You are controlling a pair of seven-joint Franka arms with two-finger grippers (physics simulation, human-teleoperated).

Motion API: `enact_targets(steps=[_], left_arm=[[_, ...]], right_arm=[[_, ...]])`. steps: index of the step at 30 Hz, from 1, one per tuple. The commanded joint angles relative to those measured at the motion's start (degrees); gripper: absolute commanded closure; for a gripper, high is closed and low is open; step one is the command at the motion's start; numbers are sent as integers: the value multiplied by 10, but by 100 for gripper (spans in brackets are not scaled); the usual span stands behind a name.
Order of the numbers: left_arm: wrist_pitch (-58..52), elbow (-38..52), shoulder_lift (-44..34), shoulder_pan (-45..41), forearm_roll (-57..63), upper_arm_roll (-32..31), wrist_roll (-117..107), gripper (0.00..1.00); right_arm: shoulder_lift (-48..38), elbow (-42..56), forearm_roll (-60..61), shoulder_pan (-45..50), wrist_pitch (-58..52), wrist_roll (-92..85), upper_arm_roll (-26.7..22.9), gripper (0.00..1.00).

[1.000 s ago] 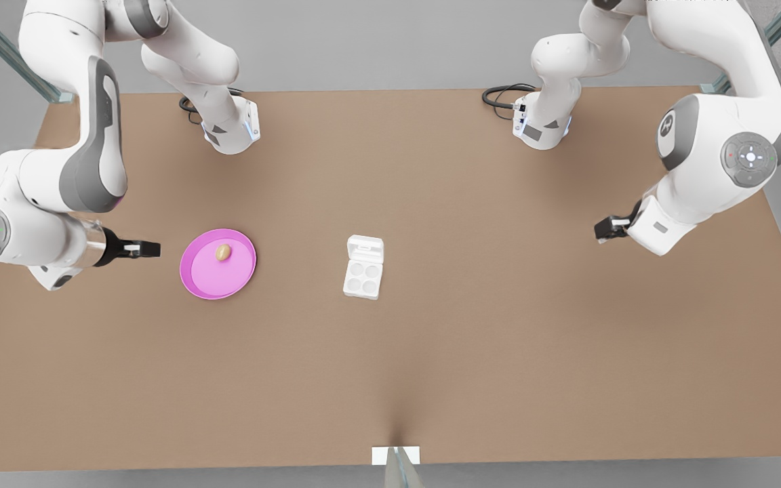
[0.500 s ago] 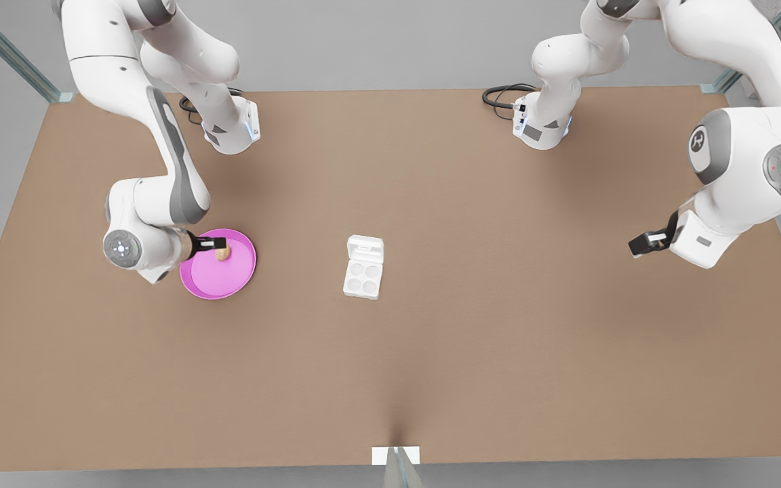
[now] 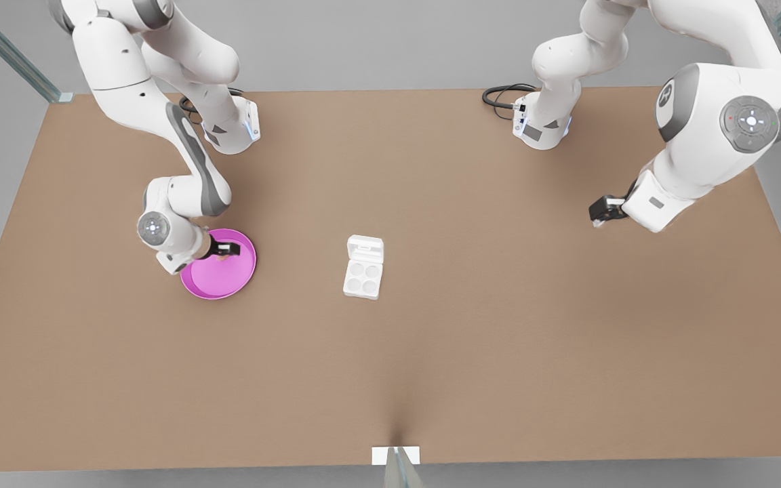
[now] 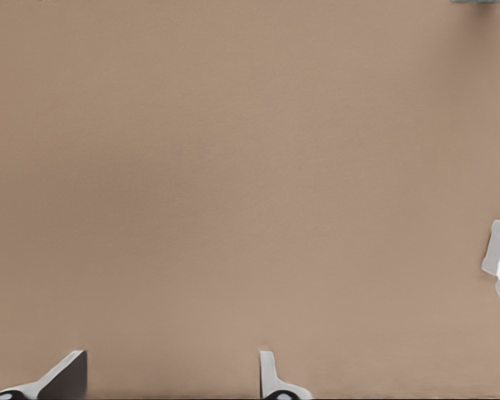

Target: Pack egg into the box and close the box lid

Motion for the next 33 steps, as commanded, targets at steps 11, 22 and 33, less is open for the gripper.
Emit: enact_targets(steps=[11, 22, 33], left_arm=[[-9, 1, 13, 7, 24, -4, 28, 0], [37, 221, 258, -241, 169, 10, -302, 0], [26, 232, 294, -175, 156, 12, -88, 0]], right_arm=[[-42, -79, -47, -41, 165, 82, 5, 0], [-32, -108, -38, -19, 201, 112, 11, 0], [-44, -147, -46, -51, 220, 116, 29, 0]])
